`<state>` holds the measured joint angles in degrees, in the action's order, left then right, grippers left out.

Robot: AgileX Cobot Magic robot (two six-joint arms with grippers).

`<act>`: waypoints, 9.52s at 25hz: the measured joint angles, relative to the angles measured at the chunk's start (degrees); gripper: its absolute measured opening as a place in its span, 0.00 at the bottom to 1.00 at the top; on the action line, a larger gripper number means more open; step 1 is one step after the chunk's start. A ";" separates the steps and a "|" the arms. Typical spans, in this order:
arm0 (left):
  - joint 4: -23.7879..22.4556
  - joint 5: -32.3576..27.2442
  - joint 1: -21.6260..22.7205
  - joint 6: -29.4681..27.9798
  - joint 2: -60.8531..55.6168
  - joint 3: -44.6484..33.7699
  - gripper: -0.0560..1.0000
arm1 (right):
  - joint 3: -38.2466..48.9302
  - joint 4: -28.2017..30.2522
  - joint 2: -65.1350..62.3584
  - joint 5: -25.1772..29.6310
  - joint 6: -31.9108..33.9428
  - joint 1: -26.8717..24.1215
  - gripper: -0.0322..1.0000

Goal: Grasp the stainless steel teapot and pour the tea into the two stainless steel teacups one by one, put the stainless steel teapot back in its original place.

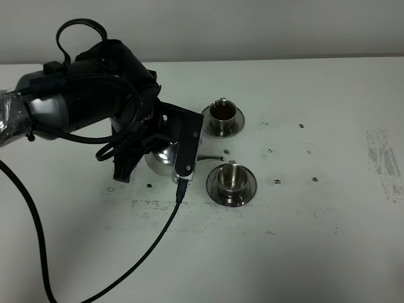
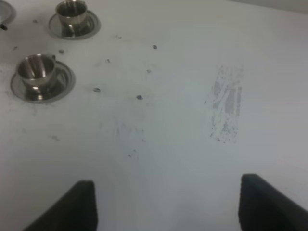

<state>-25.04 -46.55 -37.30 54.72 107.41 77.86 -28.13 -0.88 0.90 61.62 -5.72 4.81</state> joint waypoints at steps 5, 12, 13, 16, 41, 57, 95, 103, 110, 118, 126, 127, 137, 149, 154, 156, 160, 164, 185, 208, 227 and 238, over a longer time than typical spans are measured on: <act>-3.73 1.27 -0.57 -3.82 2.26 0.00 0.22 | 0.00 0.00 0.00 0.00 0.00 0.00 0.60; -10.89 4.39 -2.39 -8.49 2.69 0.00 0.22 | 0.00 0.00 0.00 0.00 0.00 0.00 0.60; -11.22 4.59 -2.73 -8.79 2.86 0.00 0.22 | 0.00 0.00 0.00 0.00 0.00 0.00 0.60; -11.60 5.06 -3.21 -9.19 3.35 0.00 0.22 | 0.00 0.00 0.00 0.00 0.00 0.00 0.60; -16.08 5.38 -4.43 -4.35 3.42 0.00 0.22 | 0.00 0.00 0.00 0.00 0.00 0.00 0.60; -20.21 5.79 -5.59 0.47 3.91 0.00 0.22 | 0.00 0.00 0.00 0.00 0.00 0.00 0.60; -26.59 5.99 -6.57 -0.84 5.70 0.00 0.22 | 0.00 0.00 0.00 0.00 0.00 0.00 0.60; -27.76 5.99 -6.57 -0.84 5.70 0.00 0.22 | 0.00 0.00 0.00 0.00 0.00 0.00 0.60; -28.11 6.34 -6.57 -0.84 5.70 0.00 0.22 | 0.00 0.00 0.00 0.00 0.00 0.00 0.60; -29.40 6.78 -6.57 -0.84 5.70 0.00 0.22 | 0.00 0.00 0.00 0.00 0.00 0.00 0.60; -29.40 7.39 -6.57 -0.84 5.70 0.00 0.22 | 0.00 0.00 0.00 0.00 0.00 0.00 0.60; -29.40 7.39 -6.57 -0.84 5.70 0.00 0.22 | 0.00 0.00 0.00 0.00 0.00 0.00 0.60; -30.96 7.87 -6.57 -0.84 5.70 0.00 0.22 | 0.00 0.00 0.00 0.00 0.00 0.00 0.60; -31.08 9.67 -6.57 -0.84 5.70 0.00 0.22 | 0.00 0.00 0.00 0.00 0.00 0.00 0.60; -31.28 9.99 -6.57 -0.84 5.70 0.00 0.22 | 0.00 0.00 0.00 0.00 0.00 0.00 0.60; -32.00 9.99 -6.57 -0.84 5.70 0.00 0.22 | 0.00 0.00 0.00 0.00 0.00 0.00 0.60; -32.55 10.11 -6.57 -0.84 5.70 0.00 0.22 | 0.00 0.00 0.00 0.00 0.00 0.00 0.60; -32.67 10.16 -6.57 -0.84 5.70 0.00 0.22 | 0.00 0.00 0.00 0.00 0.00 0.00 0.60; -34.08 10.92 -6.63 -0.84 5.70 0.00 0.22 | 0.00 0.00 0.00 0.00 0.00 0.00 0.60; -35.40 13.10 -7.10 -0.56 5.70 0.00 0.22 | 0.00 0.00 0.00 0.00 0.00 0.00 0.60; -35.46 12.88 -7.23 -0.29 5.70 0.00 0.22 | 0.00 0.00 0.00 0.00 0.00 0.00 0.60; -35.56 12.16 -7.23 0.06 5.70 0.00 0.22 | 0.00 0.00 0.00 0.00 0.00 0.00 0.60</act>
<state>-60.60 -34.38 -44.53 54.78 113.11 77.86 -28.13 -0.88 0.90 61.62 -5.72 4.81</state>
